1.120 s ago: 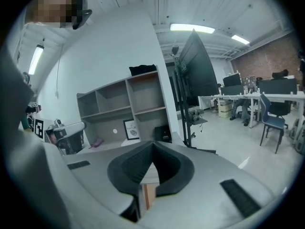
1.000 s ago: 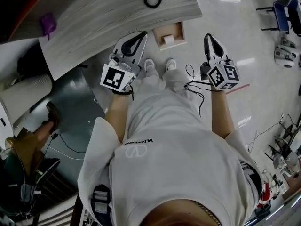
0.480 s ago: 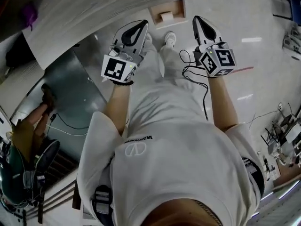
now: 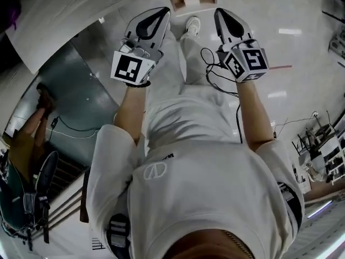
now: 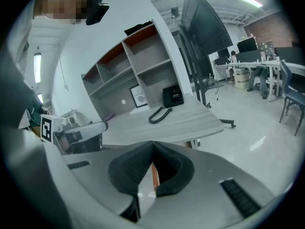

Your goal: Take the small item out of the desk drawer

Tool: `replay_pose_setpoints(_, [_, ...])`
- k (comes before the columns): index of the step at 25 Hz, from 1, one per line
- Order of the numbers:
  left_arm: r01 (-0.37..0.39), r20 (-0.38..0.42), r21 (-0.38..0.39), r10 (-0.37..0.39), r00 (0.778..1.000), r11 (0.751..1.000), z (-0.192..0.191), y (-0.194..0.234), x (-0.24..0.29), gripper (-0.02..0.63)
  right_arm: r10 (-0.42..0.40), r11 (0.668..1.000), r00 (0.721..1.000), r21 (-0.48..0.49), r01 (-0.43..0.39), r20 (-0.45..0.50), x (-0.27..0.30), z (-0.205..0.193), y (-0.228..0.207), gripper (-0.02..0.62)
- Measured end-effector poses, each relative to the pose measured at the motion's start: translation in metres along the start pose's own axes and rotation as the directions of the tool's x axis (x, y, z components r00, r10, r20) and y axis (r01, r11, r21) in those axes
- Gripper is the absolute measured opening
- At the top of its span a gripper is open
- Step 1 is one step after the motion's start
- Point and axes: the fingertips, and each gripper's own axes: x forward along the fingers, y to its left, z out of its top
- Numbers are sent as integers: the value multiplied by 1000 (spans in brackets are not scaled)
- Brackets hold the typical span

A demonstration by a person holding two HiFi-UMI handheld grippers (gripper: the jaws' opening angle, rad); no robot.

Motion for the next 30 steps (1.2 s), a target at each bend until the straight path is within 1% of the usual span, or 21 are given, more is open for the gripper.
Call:
replay_pose_setpoints(3, [6, -18, -8, -6, 1000, 1000, -23, -3, 5, -2, 3, 1000, 1000, -11, -3, -31, 13, -22, -4, -2])
replay_pose_setpoints(8, [14, -61, -64, -18, 998, 998, -64, -10, 10, -2, 19, 1000, 997, 11, -18, -77, 35, -57, -12, -2])
replay_pose_setpoints(13, [-3, -70, -102, -4, 998, 995, -94, -4, 9, -2, 14, 1000, 992, 22, -11, -126, 60, -90, -20, 0])
replay_pose_setpoints(16, [-1, -80, -118, -9, 997, 993, -115, -1, 7, -2, 39, 999, 984, 25, -35, -175, 78, -115, -21, 6])
replay_pose_setpoints(17, [0, -87, -121, -11, 996, 993, -122, 1, 7, -2, 52, 998, 980, 33, -46, -192, 85, -123, -21, 76])
replay_pose_setpoints(19, [-1, -94, -125, -10, 995, 992, -134, 7, 7, -1, 68, 997, 973, 55, -57, -222, 100, -135, -23, 141])
replay_pose_setpoints(20, [-3, -92, -127, -9, 996, 992, -138, 10, 6, -2, 70, 996, 970, 63, -56, -234, 106, -141, -24, 189])
replay_pose_setpoints(22, [-8, -86, -134, -4, 996, 991, -145, 15, 2, -2, 64, 997, 965, 65, -49, -255, 115, -152, -24, 196])
replay_pose_setpoints(24, [-9, -84, -138, -2, 996, 990, -151, 18, -2, -2, 52, 998, 959, 42, -42, -280, 122, -163, -25, 203])
replay_pose_setpoints(25, [-8, -82, -140, -3, 997, 990, -154, 19, -3, -2, 44, 999, 954, 24, -38, -298, 127, -169, -26, 288])
replay_pose_setpoints(26, [-6, -79, -142, -5, 997, 990, -157, 21, -4, -2, 31, 999, 949, 4, -31, -314, 132, -175, -29, 298])
replay_pose_setpoints(28, [-4, -77, -145, -7, 997, 989, -163, 24, -6, -2, 6, 999, 941, -29, -17, -338, 139, -185, -33, 298])
replay_pose_setpoints(30, [-7, -79, -150, -5, 997, 989, -166, 27, -6, -2, -6, 999, 932, -32, -6, -361, 144, -192, -37, 298])
